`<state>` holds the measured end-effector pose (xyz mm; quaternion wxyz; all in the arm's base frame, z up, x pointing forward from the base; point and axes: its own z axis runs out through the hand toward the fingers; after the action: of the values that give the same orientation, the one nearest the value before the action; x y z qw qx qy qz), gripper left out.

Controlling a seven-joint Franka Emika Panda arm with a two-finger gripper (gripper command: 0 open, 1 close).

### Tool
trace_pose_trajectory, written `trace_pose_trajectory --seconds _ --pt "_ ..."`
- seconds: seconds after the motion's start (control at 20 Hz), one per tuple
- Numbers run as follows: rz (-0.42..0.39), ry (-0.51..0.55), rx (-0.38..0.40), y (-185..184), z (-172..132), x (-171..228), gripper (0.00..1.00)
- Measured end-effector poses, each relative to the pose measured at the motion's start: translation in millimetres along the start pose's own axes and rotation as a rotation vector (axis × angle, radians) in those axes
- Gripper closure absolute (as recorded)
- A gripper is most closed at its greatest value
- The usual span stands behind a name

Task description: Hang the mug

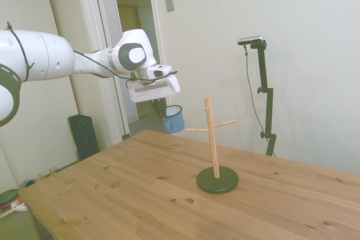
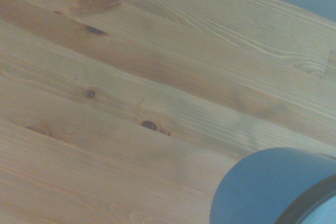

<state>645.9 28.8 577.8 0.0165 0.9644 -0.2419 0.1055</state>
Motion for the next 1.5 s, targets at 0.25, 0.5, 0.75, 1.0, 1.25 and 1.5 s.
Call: trace_pose_trajectory --seconds 0.25,0.5,0.75,1.0,1.25,1.5 --pt "0.003 0.005 -0.003 23.6 -1.8 13.4 1.00" --pt "-0.005 0.007 -0.009 33.8 -0.9 18.7 1.00" --pt "-0.007 0.008 -0.012 39.5 -0.5 21.6 1.00" --pt "-0.004 0.011 -0.018 51.7 -0.4 28.2 1.00" --pt "0.003 0.017 -0.019 57.8 -0.3 35.0 1.00" --pt "0.009 0.017 -0.024 59.3 4.1 41.1 1.00"
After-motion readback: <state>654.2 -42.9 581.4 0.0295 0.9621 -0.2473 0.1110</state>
